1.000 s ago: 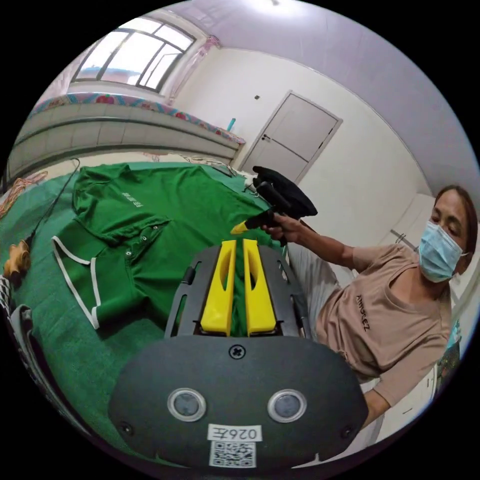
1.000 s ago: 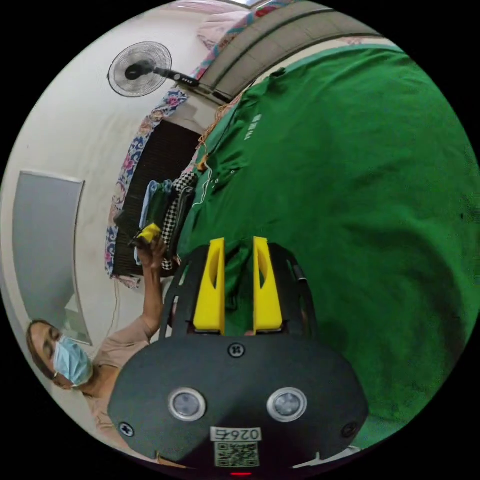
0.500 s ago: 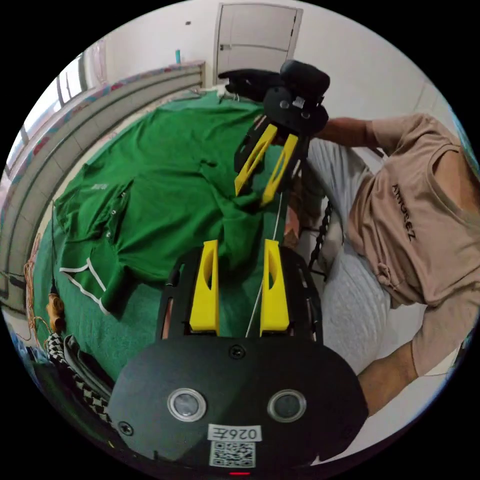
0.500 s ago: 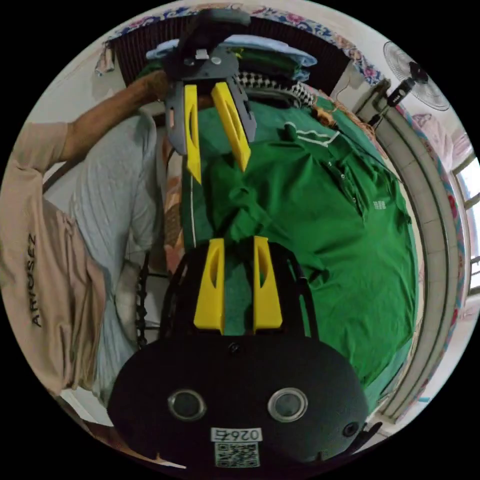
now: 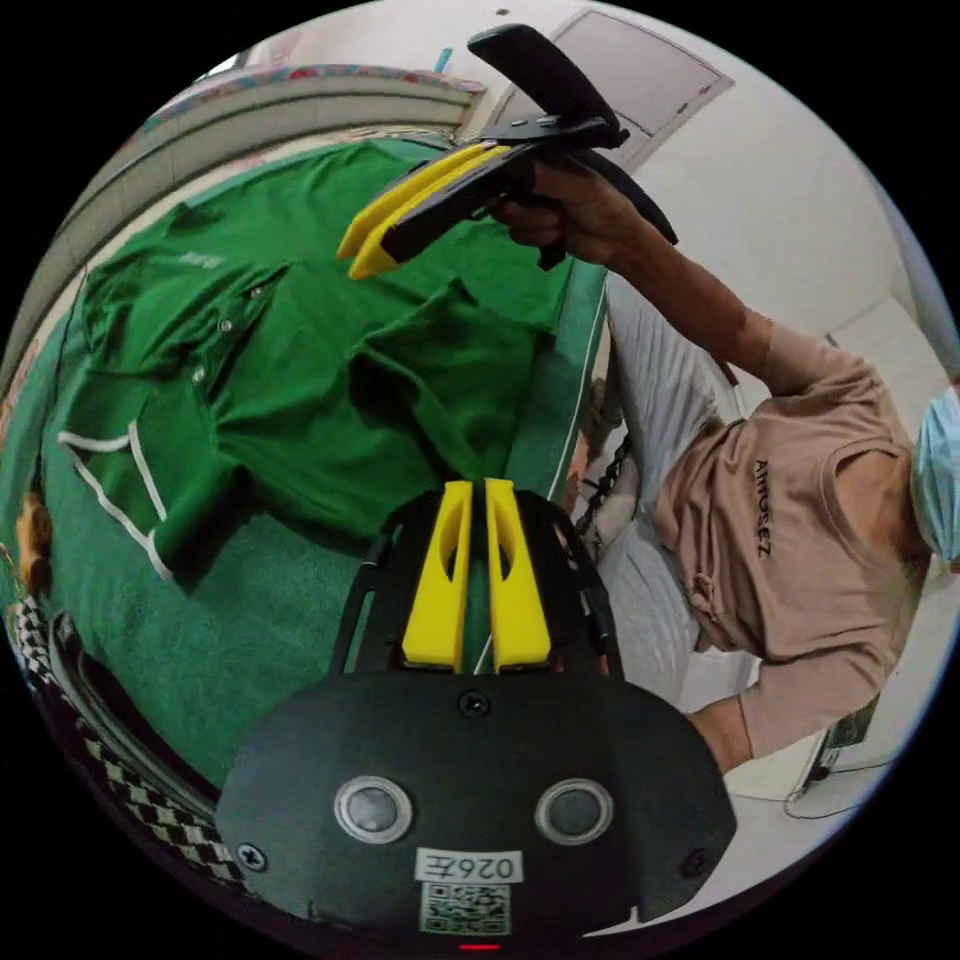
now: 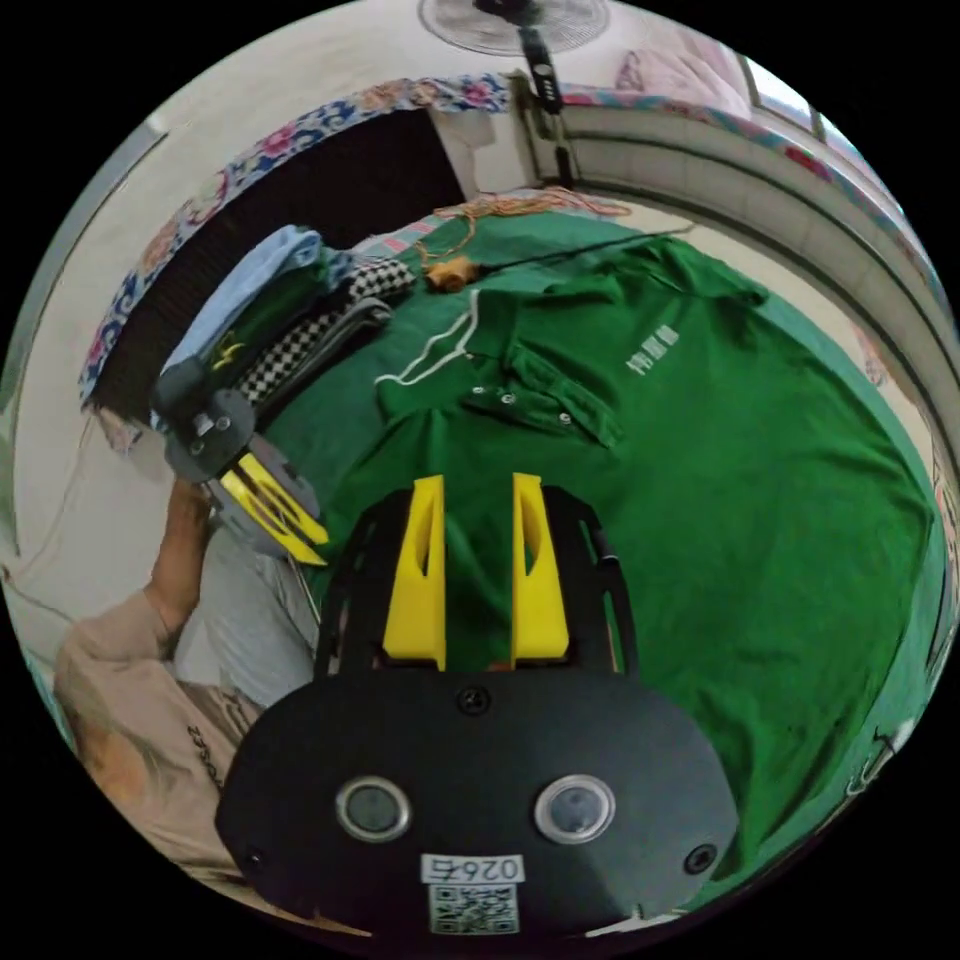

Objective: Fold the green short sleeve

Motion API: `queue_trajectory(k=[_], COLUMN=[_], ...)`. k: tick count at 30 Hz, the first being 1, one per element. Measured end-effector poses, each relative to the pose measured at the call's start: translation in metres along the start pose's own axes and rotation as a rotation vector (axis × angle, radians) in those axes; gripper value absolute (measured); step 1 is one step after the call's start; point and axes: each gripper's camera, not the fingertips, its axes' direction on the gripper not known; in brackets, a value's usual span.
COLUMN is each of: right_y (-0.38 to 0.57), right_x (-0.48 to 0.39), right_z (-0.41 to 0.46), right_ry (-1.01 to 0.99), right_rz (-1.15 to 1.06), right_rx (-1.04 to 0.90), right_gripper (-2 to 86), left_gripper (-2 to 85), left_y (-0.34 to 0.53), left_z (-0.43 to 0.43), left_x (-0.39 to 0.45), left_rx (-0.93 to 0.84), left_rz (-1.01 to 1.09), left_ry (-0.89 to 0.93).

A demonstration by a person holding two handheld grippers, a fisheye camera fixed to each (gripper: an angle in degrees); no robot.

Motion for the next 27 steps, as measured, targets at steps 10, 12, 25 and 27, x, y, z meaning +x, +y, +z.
queue_trajectory(k=[10,12,25,27], right_y=[-0.004,-0.009,0.022,0.035], right_x=[0.009,0.005,0.041,0.047], right_z=[0.034,0.050,0.002,0.005], right_ry=[-0.005,-0.016,0.140,0.142], right_rz=[-0.089,-0.126,-0.003,0.011], right_rx=[-0.080,-0.142,0.011,-0.026], right_gripper=[6.6,6.3,3.8,4.8], left_gripper=[5.3,8.3,0.6,5.5], left_y=[0.020,0.004,-0.019,-0.017], left_z=[-0.060,-0.061,-0.059,-0.073], left_x=[-0.033,-0.033,-0.071,-0.079], left_rx=[0.350,0.389,0.135,0.282], left_rz=[-0.057,-0.046,-0.226,-0.242], left_ry=[0.071,0.038,0.024,0.062])
